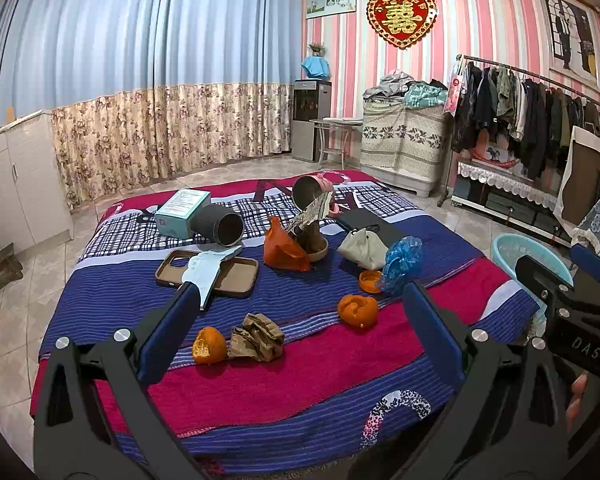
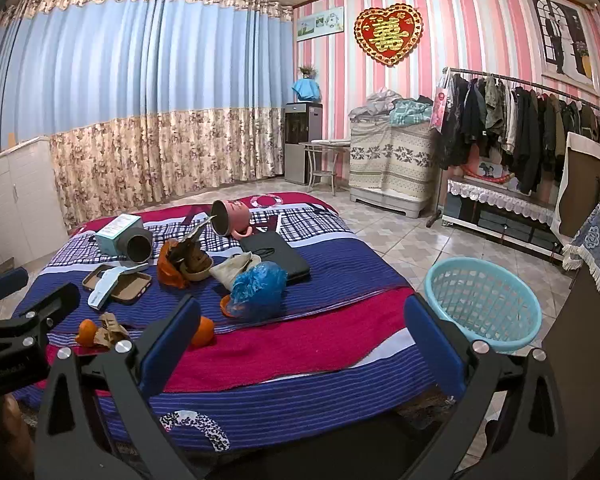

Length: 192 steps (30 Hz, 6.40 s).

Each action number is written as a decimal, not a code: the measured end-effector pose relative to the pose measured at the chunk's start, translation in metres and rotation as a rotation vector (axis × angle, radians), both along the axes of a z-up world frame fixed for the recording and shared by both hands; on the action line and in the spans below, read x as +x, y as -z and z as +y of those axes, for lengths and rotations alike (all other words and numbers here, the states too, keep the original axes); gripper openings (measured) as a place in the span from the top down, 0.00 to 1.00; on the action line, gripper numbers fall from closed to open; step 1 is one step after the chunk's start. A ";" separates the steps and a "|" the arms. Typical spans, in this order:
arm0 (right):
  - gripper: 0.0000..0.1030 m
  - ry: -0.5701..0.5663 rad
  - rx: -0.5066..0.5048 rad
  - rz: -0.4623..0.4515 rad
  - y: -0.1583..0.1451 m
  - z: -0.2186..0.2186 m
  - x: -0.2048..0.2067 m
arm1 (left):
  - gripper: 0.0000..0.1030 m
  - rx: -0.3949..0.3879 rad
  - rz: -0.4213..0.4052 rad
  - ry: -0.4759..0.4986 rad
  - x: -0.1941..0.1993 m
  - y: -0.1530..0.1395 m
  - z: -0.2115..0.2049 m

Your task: Collect trash

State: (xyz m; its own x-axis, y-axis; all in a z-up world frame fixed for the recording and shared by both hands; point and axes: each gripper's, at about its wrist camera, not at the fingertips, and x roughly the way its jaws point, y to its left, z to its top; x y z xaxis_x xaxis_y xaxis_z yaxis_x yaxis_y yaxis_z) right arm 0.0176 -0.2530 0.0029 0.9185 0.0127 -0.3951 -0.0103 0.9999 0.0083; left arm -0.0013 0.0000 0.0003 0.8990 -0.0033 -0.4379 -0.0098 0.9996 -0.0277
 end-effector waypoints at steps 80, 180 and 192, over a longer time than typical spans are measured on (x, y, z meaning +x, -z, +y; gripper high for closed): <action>0.04 0.054 -0.005 -0.032 0.001 -0.019 -0.005 | 0.05 0.021 -0.005 -0.014 -0.002 -0.007 0.017; 0.71 0.478 0.181 0.150 0.066 -0.321 0.133 | 0.52 0.112 0.104 0.707 0.221 0.066 -0.399; 0.71 0.471 0.152 0.210 0.079 -0.305 0.150 | 0.09 0.095 0.063 0.549 0.240 0.047 -0.365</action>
State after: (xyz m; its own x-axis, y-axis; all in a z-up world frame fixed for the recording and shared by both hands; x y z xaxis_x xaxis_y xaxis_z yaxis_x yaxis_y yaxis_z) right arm 0.1673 -0.5580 -0.0758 0.7401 -0.3109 -0.5964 0.4570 0.8831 0.1068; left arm 0.2387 -0.3654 -0.0466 0.7485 -0.4215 -0.5118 0.5141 0.8565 0.0465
